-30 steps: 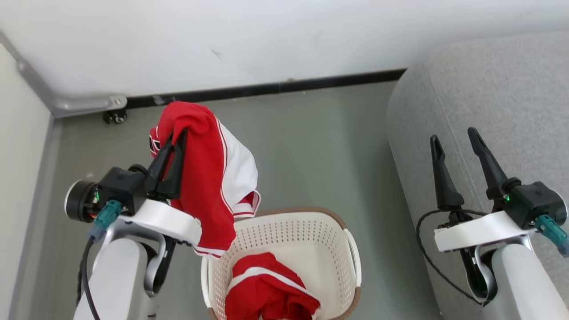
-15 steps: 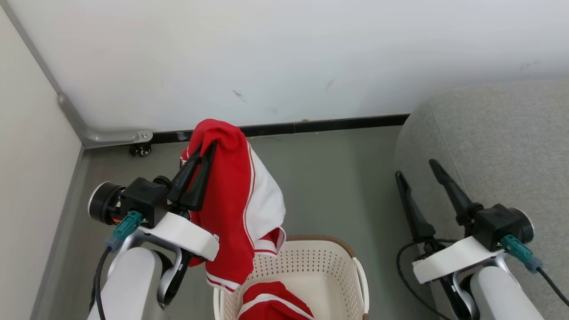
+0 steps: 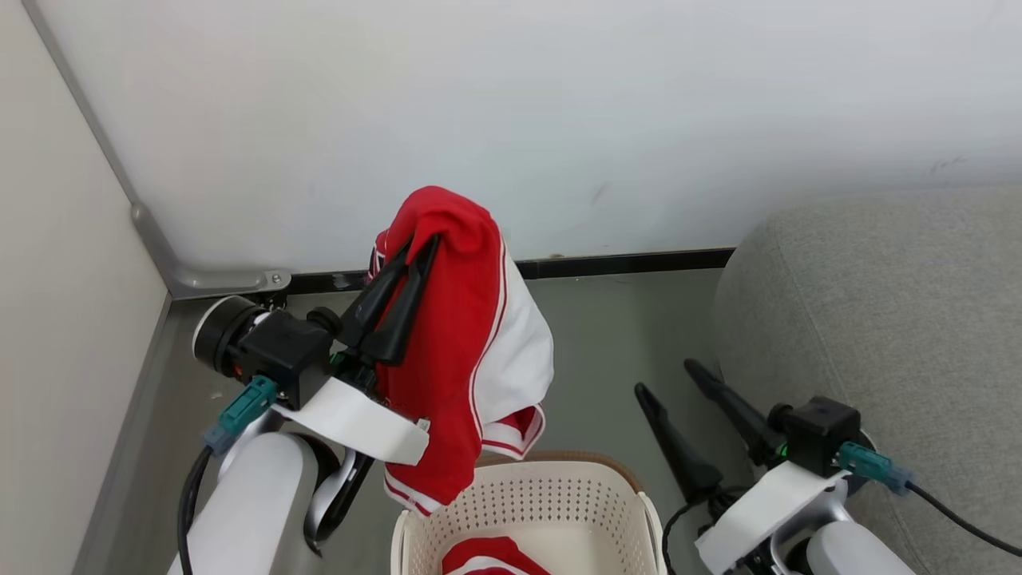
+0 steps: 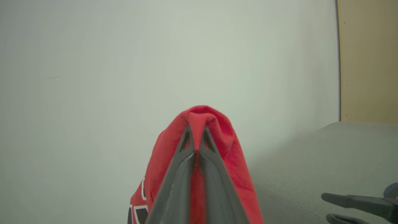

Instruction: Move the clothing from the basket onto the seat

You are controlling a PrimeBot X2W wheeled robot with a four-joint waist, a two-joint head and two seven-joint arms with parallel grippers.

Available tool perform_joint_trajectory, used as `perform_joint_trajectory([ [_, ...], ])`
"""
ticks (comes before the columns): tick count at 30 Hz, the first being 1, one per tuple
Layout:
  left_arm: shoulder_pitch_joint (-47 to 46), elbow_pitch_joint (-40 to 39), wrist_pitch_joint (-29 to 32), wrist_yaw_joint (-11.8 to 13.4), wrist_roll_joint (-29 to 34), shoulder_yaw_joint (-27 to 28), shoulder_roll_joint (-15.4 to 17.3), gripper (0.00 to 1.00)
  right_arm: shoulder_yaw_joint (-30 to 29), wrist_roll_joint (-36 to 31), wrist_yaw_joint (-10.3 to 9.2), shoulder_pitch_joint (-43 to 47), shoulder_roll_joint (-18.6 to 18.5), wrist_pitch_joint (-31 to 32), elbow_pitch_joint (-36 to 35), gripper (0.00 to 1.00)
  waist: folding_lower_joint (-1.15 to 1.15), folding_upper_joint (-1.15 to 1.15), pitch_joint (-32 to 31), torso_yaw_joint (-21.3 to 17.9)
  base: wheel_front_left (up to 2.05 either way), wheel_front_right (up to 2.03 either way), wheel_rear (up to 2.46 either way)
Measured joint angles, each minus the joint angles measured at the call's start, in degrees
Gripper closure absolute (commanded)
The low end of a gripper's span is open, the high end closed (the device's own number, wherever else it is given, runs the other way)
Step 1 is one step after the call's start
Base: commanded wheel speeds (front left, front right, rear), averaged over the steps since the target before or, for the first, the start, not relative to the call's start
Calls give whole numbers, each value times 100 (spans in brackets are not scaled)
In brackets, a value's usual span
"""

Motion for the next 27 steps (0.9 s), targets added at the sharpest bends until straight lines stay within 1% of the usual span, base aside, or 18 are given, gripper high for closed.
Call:
perform_joint_trajectory([
  [6, -71, -198, -1, 0, -146, -334, 123, 100, 684, 558, -1, -20, -292, 430, -189, 0, 0, 0, -57, -24, 0, 0, 0],
  [9, -146, -250, -1, -1, -223, -504, 136, 100, 1007, 839, -1, -108, -355, 563, -311, 0, 0, 0, -54, -24, 0, 0, 0],
  [13, -161, -322, -1, -1, -292, -621, 167, 100, 1283, 1122, -1, -200, -433, 673, -453, 0, 0, 0, -43, -16, 0, 0, 0],
  [17, -163, -380, -1, -1, -368, -709, 247, 100, 1448, 1334, -1, -235, -590, 721, -524, 0, 0, 0, -27, 0, 0, 0, 0],
  [20, -170, -397, -1, -1, -410, -766, 307, 100, 1518, 1510, -1, -237, -635, 728, -576, 0, 0, 0, -16, 13, 0, 0, 0],
  [27, -316, -510, -1, -1, -491, -894, 321, 100, 1662, 1998, -1, -238, -716, 777, -572, 0, 0, 0, -5, 39, 0, 0, 0],
])
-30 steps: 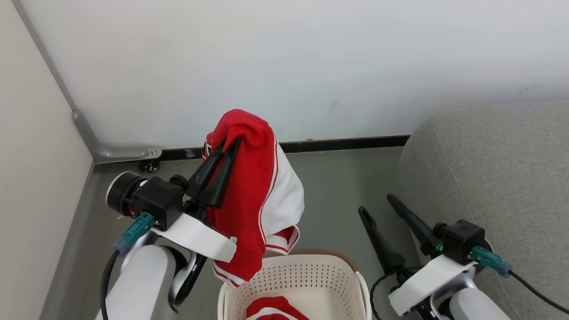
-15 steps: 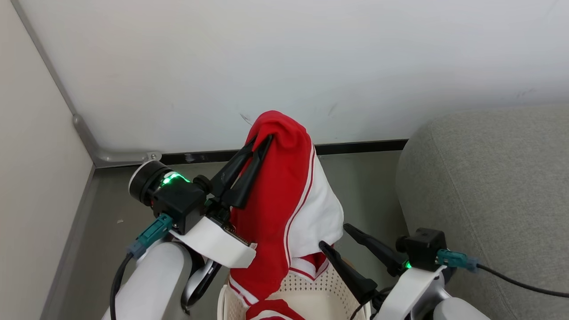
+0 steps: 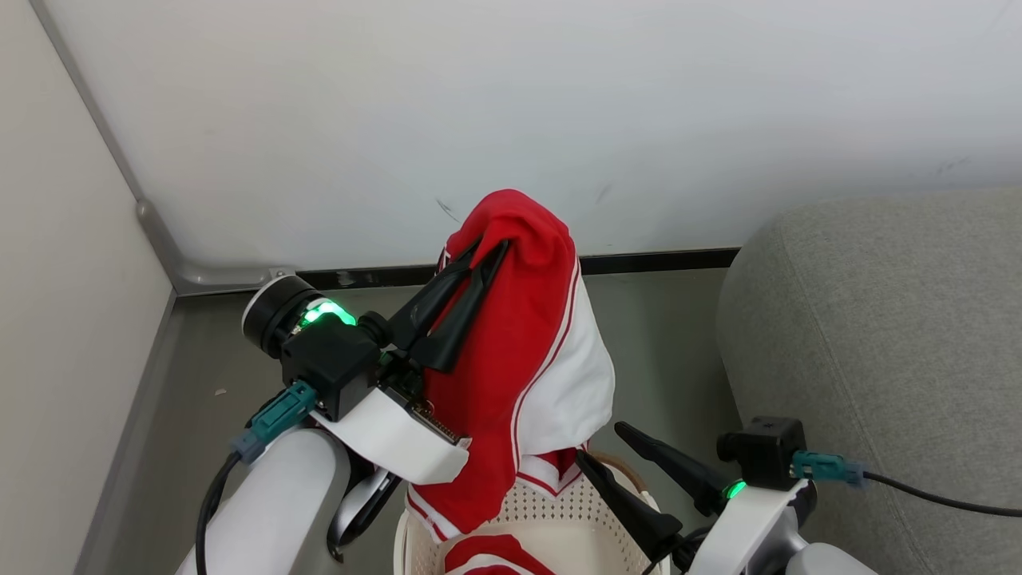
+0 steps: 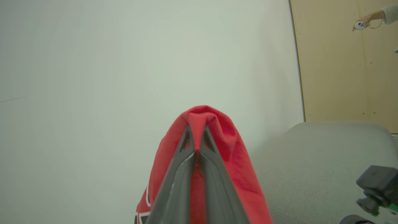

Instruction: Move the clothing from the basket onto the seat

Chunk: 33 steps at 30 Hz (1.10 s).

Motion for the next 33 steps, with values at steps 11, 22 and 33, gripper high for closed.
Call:
perform_joint_trajectory([
  [11, -59, -8, 0, 0, -113, -199, 35, 100, 416, 463, 0, -259, -45, 94, 93, 0, 0, 0, 1, 69, 0, 0, 0],
  [22, -76, -52, 0, 0, -363, -428, 37, 100, 621, 455, 0, -844, -68, -34, 555, 0, 0, 0, -10, 154, 0, 0, 0],
  [33, -170, -27, 0, 0, -611, -497, 138, 100, 1055, 175, 0, -1260, 9, -458, 1048, 100, 0, 0, 24, 206, 0, 0, 0],
])
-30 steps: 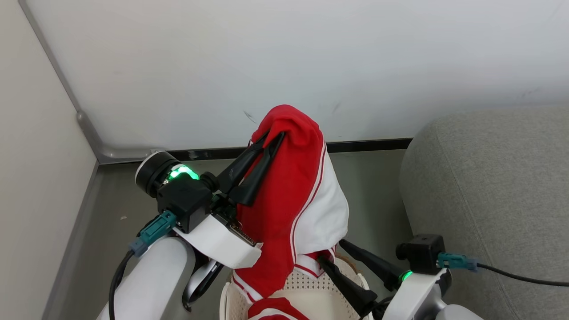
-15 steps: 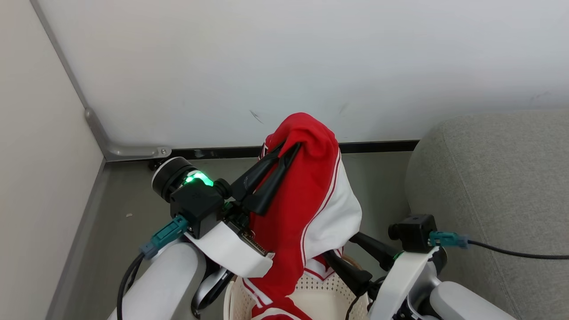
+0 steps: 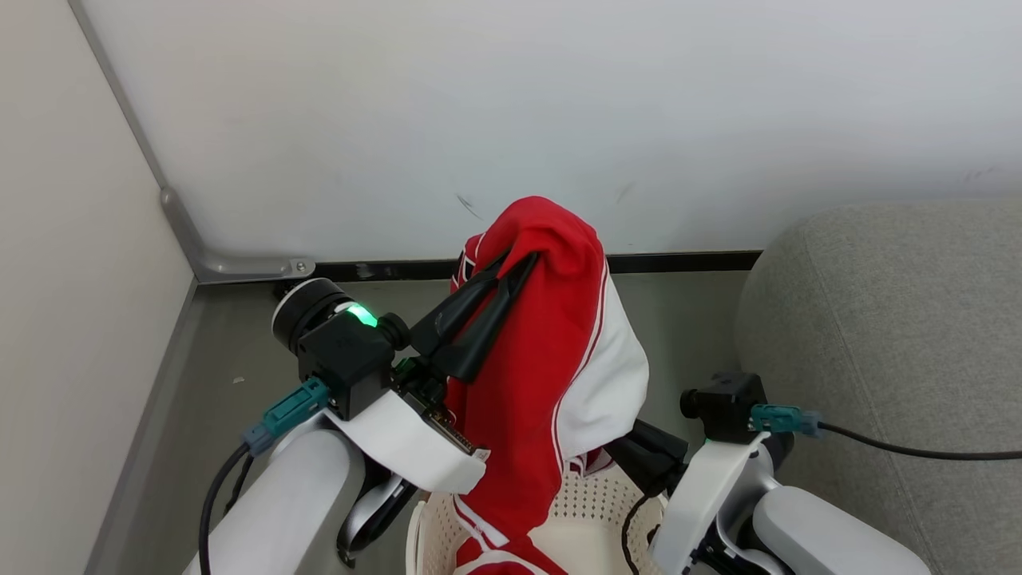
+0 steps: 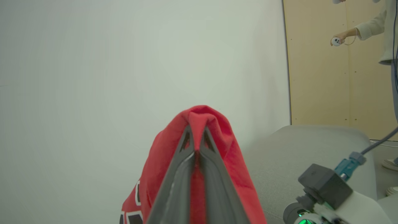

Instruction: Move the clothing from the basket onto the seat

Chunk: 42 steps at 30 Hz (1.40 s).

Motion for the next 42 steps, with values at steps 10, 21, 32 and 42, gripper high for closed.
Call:
perform_joint_trajectory([
  [10, 4, 439, 0, 0, -259, 245, 82, 100, 5, 32, 0, -40, -41, -600, -12, 100, 0, 0, 28, -28, 0, 0, 0],
  [21, 222, 898, 1, 3, -447, 489, 215, 100, -301, 172, 0, -42, -316, -962, -363, 100, 0, 0, 24, -139, 0, 0, 0],
  [32, 471, 1159, 1, 10, -680, 632, 151, 100, -754, 224, 0, -44, -437, -1043, -1084, 100, 0, 0, -14, -259, 0, 0, 0],
  [42, 567, 1199, 1, 10, -799, 693, -58, 100, -800, 221, 0, -41, -475, -1066, -1272, 100, 0, 0, 6, -338, 0, 0, 0],
])
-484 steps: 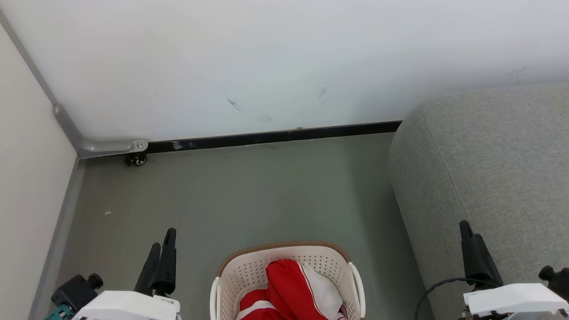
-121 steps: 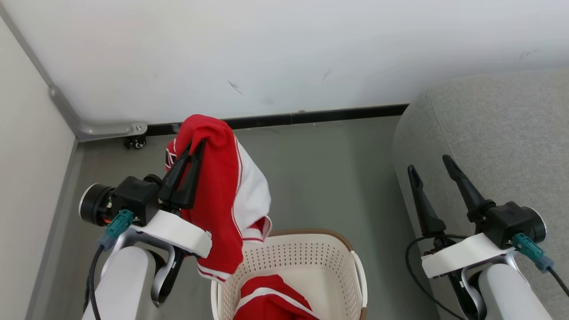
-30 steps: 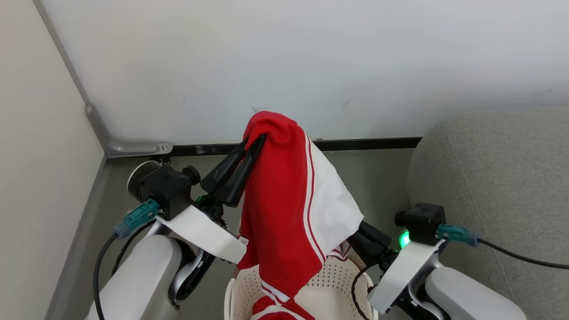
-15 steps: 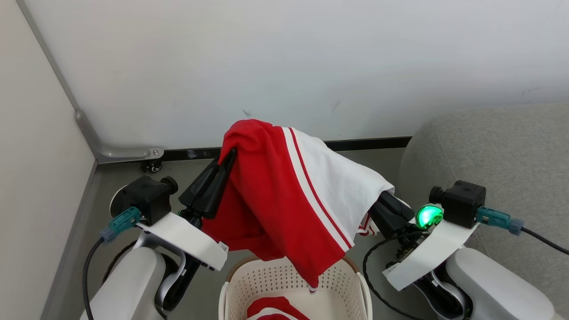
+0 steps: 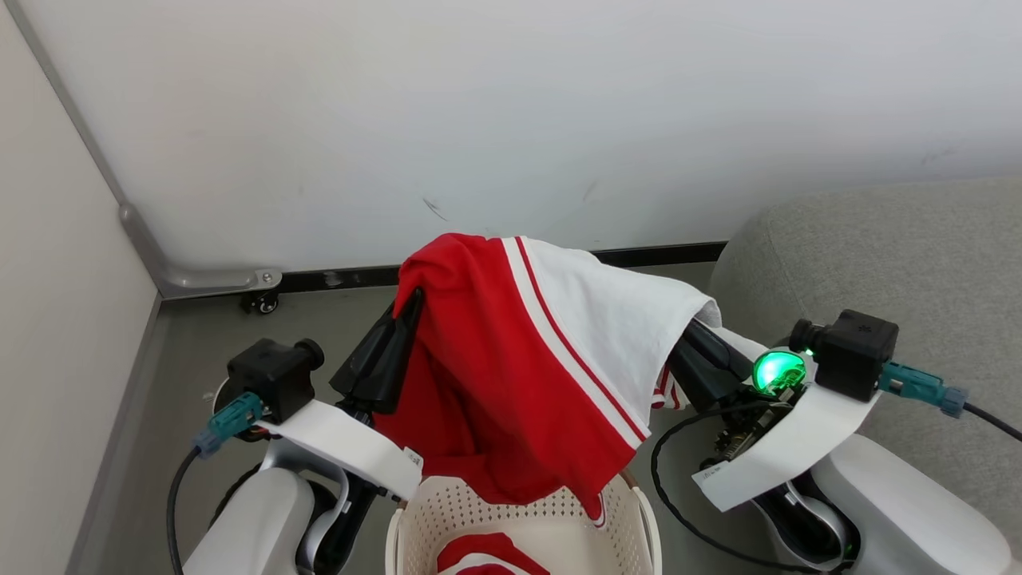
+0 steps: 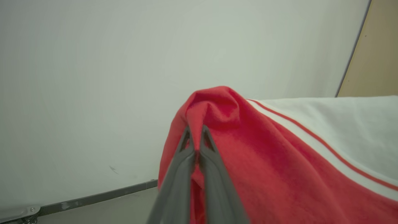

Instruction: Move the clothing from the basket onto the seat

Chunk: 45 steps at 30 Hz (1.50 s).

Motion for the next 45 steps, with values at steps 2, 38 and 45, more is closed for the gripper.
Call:
perform_joint_trajectory([
  [2, 41, 13, 0, 0, 0, -1, -40, 100, -54, 0, 0, 2, -15, -3, -9, 100, 0, 0, 8, 0, 0, 0, 0],
  [38, 387, -157, -1, 9, -197, 554, -96, 0, -1667, -285, 0, 481, -363, -14, -86, 100, 0, 0, 58, -149, 0, 0, 0],
  [45, 396, -212, -1, 78, 4, 642, -89, 0, -1983, -499, 0, 857, -344, -14, -276, 100, 0, 0, 72, -342, 0, 0, 0],
])
